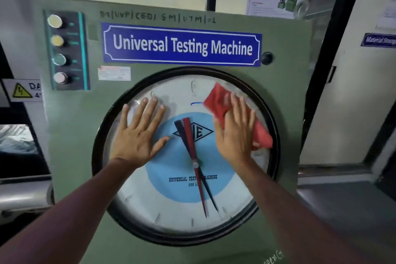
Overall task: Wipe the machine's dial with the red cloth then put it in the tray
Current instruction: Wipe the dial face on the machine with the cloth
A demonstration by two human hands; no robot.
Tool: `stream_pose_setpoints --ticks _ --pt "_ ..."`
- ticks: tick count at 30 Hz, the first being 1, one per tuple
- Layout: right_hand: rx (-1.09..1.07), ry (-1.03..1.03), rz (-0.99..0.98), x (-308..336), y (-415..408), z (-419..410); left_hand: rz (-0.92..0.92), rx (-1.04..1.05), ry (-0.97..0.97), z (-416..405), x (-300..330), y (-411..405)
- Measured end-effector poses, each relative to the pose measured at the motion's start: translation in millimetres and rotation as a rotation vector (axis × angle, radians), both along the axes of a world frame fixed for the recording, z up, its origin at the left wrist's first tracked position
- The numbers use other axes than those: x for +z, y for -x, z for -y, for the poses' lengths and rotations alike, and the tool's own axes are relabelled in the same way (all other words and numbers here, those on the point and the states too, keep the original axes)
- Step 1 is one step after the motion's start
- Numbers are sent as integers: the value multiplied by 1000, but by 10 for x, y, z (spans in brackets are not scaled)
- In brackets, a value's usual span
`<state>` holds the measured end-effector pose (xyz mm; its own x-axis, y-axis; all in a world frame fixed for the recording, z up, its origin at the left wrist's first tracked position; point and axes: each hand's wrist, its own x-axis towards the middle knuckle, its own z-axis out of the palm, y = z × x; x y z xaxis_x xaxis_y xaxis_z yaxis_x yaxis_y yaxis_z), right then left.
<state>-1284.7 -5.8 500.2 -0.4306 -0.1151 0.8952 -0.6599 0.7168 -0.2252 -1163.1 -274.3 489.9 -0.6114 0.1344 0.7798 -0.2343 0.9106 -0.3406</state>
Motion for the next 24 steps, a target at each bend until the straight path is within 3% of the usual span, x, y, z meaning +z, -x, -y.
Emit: stream_pose_setpoints --ticks 3,6,10,15,19,24 --pt "-79 -132 29 -542 -22 124 -69 -19 26 97 -77 116" --pt "-111 -75 9 -256 -9 459 -105 -14 35 66 -76 112" --pt "46 -278 -150 112 -156 905 -115 1 31 63 -74 75" --pt "154 -490 -254 -91 -94 529 -139 -10 63 76 -72 74" --pt "30 -340 -184 61 126 358 -145 -3 53 62 -71 76" --pt "-78 -115 48 -659 -71 142 -147 6 44 51 -96 102"
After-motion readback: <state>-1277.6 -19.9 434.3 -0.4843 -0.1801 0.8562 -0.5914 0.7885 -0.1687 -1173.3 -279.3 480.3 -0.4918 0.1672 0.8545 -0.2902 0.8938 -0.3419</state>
